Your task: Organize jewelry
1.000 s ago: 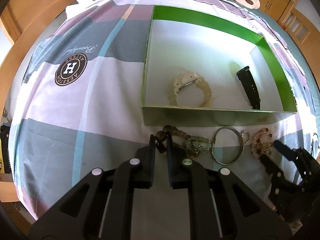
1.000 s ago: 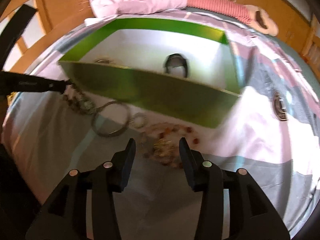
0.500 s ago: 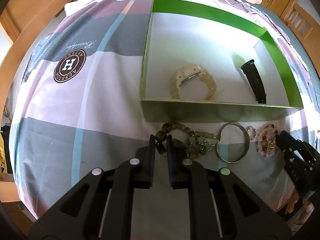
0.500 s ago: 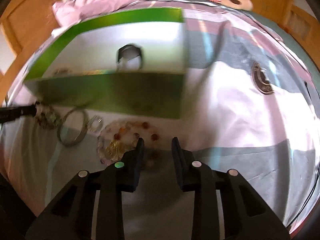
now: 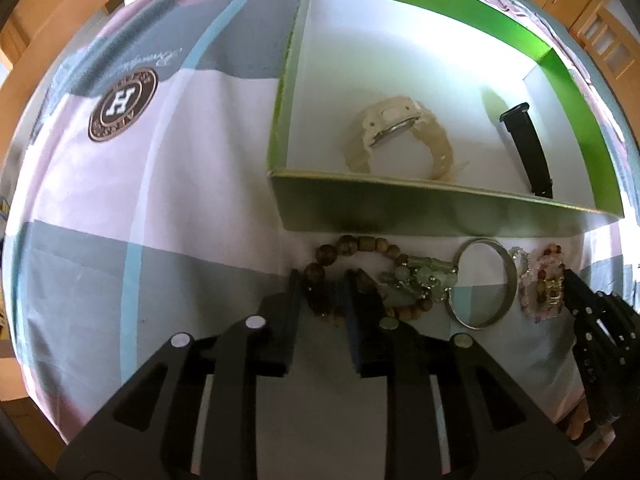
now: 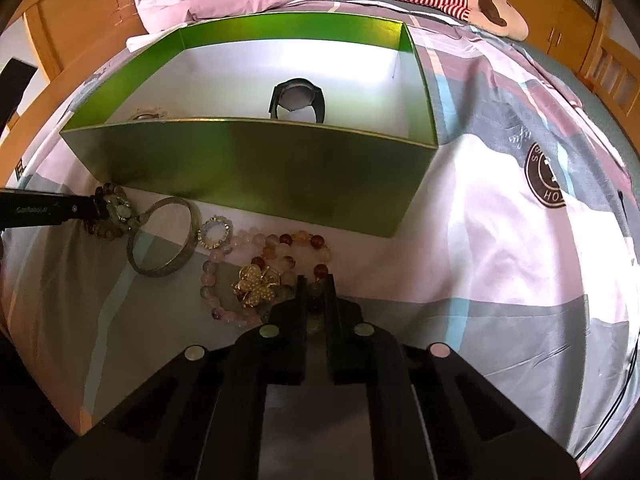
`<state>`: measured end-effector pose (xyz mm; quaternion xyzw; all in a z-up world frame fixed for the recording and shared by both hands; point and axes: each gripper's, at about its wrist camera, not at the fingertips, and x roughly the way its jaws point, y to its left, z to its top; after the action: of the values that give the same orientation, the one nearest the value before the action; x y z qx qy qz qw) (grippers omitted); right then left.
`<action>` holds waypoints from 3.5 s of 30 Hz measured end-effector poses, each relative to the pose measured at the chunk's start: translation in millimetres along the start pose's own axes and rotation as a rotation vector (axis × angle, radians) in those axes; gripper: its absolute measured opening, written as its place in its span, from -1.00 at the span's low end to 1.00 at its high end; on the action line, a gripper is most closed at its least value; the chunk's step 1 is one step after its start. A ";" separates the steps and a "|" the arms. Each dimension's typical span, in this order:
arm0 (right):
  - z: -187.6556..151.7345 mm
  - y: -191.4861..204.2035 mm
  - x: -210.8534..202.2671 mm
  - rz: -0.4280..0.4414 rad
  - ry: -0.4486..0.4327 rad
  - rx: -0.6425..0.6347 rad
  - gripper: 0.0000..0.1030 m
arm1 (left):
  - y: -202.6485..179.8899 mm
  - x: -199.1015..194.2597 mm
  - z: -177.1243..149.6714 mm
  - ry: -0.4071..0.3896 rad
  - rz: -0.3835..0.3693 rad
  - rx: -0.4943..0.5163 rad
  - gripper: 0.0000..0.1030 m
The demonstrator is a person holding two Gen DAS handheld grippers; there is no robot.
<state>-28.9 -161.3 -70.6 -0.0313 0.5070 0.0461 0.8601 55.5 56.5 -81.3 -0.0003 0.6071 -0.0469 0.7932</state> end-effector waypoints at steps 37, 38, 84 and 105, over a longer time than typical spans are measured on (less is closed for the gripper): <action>-1.8 -0.6 7.2 -0.017 0.000 0.000 -0.79 | -18.6 3.6 -6.6 -0.008 0.099 0.015 0.17; -2.0 -0.4 7.2 -0.016 -0.001 0.002 -0.78 | -18.4 3.8 -6.2 -0.009 0.100 0.017 0.17; 20.8 6.3 -76.6 0.160 -0.313 0.022 -0.85 | -22.4 -91.6 -18.3 -0.179 -0.190 0.084 -0.86; 15.4 12.3 -62.1 0.168 -0.262 0.009 -0.84 | -38.4 -99.7 -27.4 -0.226 -0.284 0.147 -0.86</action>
<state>-46.8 -150.6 -8.9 0.0215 0.3916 0.1193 0.9121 0.5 27.2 9.8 -0.0332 0.5031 -0.2022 0.8396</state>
